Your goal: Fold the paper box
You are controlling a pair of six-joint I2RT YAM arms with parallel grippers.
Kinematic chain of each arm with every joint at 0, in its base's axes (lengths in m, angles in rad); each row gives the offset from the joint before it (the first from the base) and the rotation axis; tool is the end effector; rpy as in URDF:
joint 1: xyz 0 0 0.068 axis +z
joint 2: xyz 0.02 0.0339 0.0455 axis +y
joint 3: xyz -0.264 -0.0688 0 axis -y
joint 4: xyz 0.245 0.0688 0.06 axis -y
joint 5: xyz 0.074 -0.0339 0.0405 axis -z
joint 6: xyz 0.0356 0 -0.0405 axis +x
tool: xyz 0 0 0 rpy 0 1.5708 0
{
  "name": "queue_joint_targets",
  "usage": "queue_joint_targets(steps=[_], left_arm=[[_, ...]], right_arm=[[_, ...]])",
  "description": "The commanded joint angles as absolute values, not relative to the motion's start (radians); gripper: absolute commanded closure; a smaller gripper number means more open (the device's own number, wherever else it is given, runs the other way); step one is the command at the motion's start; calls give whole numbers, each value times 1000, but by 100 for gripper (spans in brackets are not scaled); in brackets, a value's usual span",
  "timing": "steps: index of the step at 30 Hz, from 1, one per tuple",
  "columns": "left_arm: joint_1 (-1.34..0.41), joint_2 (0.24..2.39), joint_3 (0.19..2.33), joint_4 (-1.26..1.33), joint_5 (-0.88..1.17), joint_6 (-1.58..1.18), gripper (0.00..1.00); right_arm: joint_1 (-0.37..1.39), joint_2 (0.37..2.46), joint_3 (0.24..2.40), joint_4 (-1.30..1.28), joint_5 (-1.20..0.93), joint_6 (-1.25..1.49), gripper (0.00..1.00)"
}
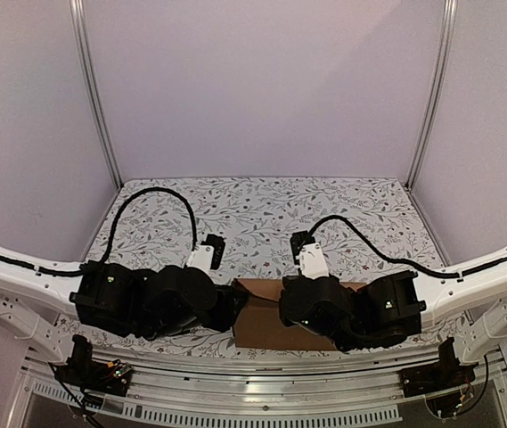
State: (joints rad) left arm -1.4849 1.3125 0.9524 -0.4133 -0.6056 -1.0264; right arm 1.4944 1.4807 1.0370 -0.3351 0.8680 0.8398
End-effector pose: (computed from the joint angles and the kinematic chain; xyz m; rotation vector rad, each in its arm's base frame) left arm 0.0439 -0.2741 0.2664 0.2230 2.2587 -0.6834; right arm 0.0509 0.3093 0.2573 -0.2801 2.0482 0.4108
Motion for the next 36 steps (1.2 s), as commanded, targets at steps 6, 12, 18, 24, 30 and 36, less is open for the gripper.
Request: queue_joint_targets(steps=[6,12,18,24,30,36], left_arm=[[-1500,1114,842,-695,-358,-874,61],[-1468,893,803,-701,-384,-861,61],[-1319,793,781,-556,-237,-743,82],[-1141,881,824,-394,44,-644,99],[-1005,982,871,-266,223,-594,100],[-926,1099,918,-150,423,-610,100]], right_arm=[[1501,1549,929,-461,773,902,100],[1500,1551,919,-462,766,910,100],[1502,1544,904,-445,751,887,100],[1502,1518,873,-415,734,858,100],[1501,1495,857,-414,716,849,100],[1501,1482,850,-432,701,857,100]])
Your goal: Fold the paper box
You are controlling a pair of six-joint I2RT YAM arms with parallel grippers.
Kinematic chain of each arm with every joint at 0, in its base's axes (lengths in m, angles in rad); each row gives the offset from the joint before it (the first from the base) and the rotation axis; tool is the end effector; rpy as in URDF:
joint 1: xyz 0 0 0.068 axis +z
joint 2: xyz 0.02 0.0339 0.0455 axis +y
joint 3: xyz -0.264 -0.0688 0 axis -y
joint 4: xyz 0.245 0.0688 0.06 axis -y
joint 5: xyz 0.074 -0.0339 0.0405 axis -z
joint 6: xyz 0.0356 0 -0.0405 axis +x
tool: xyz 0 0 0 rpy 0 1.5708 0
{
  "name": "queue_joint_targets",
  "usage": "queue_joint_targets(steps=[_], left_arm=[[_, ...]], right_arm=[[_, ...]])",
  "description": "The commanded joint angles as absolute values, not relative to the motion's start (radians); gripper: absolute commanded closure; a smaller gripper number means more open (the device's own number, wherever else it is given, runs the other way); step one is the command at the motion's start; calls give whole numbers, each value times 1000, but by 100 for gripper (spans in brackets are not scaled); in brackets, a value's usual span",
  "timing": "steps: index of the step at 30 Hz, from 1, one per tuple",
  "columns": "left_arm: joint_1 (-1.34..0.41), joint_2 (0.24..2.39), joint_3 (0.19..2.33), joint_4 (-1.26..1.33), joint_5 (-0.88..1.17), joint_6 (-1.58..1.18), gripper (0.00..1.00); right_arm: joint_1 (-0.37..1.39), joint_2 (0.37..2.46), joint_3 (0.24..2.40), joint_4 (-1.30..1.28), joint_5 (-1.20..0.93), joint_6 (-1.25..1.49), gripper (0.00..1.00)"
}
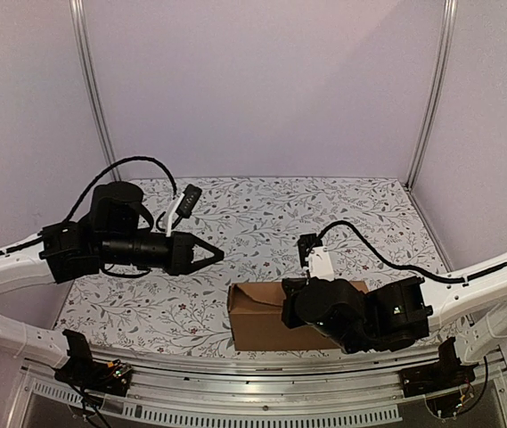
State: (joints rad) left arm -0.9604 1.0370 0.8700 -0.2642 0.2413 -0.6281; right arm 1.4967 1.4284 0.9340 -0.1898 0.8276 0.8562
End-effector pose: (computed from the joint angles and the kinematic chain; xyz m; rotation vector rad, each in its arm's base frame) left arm 0.1282 -0.1982 0.3138 0.5361 2.1565 -1.2008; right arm 0.0485 0.2999 0.2494 -0.2352 2.0421 0.5426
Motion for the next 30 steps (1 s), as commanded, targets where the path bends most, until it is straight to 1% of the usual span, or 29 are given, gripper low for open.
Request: queue_joint_targets(steps=[1,6,13,19,25,27,30], left_arm=[[-922,1121,935,-149,443,-606,100],[-896,1204,971,-136,530,-610,100],[-866,1242,958,-175,607,-613,100],[-850,1228,821,-175,668,-644,100],[-845,1208,663,-100,708,-721,100],[-843,1180,654,-113,697,-719,100],[-831,1145,699,-178,674,-685,100]], right_arm=[[1501,1482,851,-436,700,861,100],[1501,1486,853,-451,693,880,100],[1501,1502,864,-455,695,885,100],[1501,1514,870,-458,695,880,100],[1502,1518,870,-459,698,882,100],[1501,1519,868,-460,696,887,100],[1501,1524,869,-459,694,890,100]])
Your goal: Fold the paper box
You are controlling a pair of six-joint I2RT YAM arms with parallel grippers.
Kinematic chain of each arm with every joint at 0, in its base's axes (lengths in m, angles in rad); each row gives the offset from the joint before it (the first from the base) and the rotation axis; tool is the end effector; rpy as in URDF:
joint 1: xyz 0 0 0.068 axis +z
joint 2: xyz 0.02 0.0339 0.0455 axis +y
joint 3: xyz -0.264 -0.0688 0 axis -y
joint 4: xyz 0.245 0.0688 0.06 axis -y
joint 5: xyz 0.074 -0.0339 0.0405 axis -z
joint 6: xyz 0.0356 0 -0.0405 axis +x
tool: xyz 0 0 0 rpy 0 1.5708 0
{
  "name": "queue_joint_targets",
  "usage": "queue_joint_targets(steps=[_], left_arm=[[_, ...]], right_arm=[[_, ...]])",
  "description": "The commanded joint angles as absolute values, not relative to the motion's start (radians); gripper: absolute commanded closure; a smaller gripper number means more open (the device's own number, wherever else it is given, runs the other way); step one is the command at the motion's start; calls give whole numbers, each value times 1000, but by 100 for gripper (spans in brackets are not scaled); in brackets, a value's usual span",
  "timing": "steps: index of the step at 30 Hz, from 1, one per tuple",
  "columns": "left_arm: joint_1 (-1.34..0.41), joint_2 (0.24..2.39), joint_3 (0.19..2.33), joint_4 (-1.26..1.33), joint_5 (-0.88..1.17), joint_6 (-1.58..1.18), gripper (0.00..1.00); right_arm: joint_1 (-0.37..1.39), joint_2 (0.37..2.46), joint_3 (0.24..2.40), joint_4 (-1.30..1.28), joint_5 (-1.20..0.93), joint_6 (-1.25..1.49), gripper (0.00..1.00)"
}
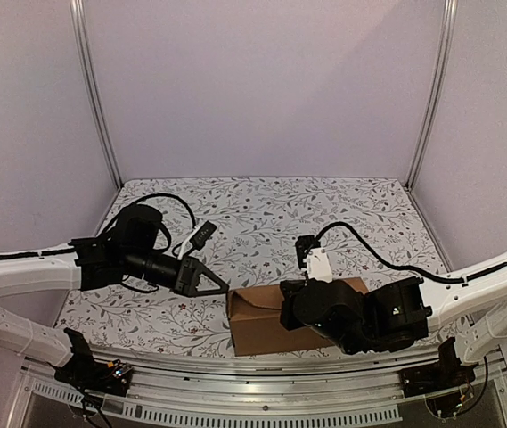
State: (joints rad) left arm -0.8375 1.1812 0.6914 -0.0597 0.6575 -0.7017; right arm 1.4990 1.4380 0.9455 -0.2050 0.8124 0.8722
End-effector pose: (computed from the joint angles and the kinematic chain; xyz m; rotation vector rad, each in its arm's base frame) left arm 0.1520 -0.2013 0.2420 0.6180 2.3542 -1.5176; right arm 0.0476 0.3021 0.2489 -0.2385 2.0597 0.5507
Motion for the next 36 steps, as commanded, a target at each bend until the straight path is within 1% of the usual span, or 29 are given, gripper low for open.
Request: queue_joint_targets(steps=[1,7,12,15,18,21,23,26,28,31,36], left_arm=[[-828,1141,721,-195,670,-675,100],[-825,1140,876,-195,666,-642,100],[-825,1195,981,-181,685,-619,100],[-826,1234,1005,-176,712,-625,100],[-838,1250,980,-161,757,-651,100],[-887,1262,918,-179,797,-664,100],[-933,1253,824,-182,792,-681,100],[-939,1215,681,-164,774,-731,100],[-939,1178,622,-122,778,-764,100],[-935,1129,625,-132,776,-762,100],[-902,1121,748,-233,749,-675,100]], right_arm=[[1502,1525,870,-459,693,889,100],[1501,1521,866,-452,692,887,100],[1501,1521,861,-444,687,885,100],[1502,1522,861,-442,686,885,100],[1502,1528,860,-438,685,884,100],[1500,1534,863,-436,684,881,100],[1501,1537,865,-437,685,878,100],[1501,1537,863,-436,687,882,100],[1501,1539,862,-436,687,883,100],[1500,1541,865,-437,685,884,100],[1501,1540,869,-441,685,885,100]])
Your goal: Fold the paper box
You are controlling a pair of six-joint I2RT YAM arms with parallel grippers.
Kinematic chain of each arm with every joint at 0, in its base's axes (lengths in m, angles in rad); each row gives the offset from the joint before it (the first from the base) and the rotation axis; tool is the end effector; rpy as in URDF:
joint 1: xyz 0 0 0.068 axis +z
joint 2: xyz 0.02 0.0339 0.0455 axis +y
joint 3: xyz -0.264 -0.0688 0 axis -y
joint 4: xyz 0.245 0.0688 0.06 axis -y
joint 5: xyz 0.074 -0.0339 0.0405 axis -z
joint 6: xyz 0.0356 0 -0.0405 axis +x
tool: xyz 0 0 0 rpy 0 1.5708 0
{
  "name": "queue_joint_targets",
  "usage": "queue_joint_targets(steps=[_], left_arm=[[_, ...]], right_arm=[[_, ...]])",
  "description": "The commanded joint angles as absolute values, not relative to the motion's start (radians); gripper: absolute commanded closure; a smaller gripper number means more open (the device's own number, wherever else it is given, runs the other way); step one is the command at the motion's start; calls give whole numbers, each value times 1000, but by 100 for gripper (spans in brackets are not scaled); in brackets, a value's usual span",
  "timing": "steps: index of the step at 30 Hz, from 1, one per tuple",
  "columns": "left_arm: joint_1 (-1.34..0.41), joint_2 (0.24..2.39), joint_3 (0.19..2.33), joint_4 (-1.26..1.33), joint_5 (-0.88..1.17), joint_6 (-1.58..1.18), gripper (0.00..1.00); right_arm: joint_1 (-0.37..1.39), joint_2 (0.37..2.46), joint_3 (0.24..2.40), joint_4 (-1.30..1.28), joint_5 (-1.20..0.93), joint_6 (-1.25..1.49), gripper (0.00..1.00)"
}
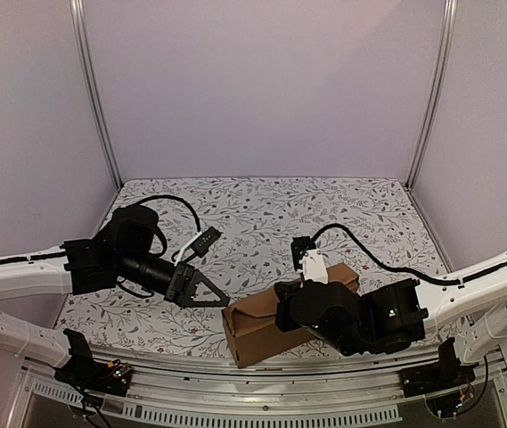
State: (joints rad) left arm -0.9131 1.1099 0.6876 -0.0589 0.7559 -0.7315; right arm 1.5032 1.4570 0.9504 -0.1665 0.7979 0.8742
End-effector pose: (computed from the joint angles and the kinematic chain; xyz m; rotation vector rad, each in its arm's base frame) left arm 0.1269 -0.2042 0.2580 0.7776 2.2934 -1.6815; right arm 0.0464 0.3082 0.2478 -0.2361 2.0589 0.5884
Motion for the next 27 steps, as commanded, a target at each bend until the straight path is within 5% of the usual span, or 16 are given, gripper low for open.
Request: queue_joint_targets(steps=[1,11,27], left_arm=[[-898,1125,769,-245,740,-665,100],[-896,1012,806,-318,523,-644,99],[-940,907,497,-231,480,-799,99]], right_arm=[[1501,1540,871,-441,686,883,100],[1500,1476,906,-442,727,813,99],[1489,1331,1022,-397,717,561,93]])
